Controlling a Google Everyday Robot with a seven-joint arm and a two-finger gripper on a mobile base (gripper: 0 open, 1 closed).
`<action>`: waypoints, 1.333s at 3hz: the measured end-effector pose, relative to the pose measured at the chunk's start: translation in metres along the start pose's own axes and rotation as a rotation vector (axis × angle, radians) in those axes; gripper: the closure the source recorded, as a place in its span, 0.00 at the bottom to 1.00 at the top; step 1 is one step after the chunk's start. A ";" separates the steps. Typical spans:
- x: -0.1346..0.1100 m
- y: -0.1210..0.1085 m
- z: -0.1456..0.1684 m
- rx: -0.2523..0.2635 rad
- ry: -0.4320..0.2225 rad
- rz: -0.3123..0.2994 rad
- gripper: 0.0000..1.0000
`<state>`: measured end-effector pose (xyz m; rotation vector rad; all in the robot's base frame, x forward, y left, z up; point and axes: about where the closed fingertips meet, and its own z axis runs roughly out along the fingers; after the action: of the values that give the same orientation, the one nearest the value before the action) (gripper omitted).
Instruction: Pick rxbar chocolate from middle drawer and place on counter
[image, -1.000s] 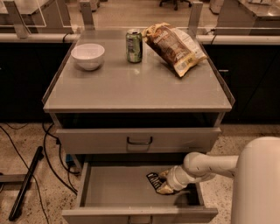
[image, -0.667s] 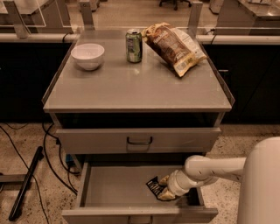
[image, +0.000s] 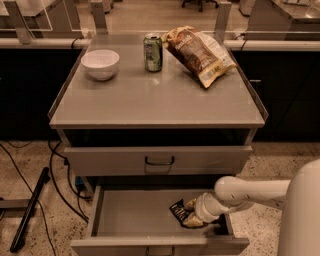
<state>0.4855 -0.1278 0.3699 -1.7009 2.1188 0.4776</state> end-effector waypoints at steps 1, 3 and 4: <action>-0.008 0.003 -0.025 -0.002 0.001 0.028 1.00; -0.018 0.036 -0.109 -0.070 0.000 0.085 1.00; -0.033 0.048 -0.164 -0.055 -0.001 0.077 1.00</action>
Offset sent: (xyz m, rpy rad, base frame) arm -0.0229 -0.0214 0.0901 0.0173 0.0820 -0.0381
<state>0.4312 -0.1696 0.5297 -1.6526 2.1957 0.5643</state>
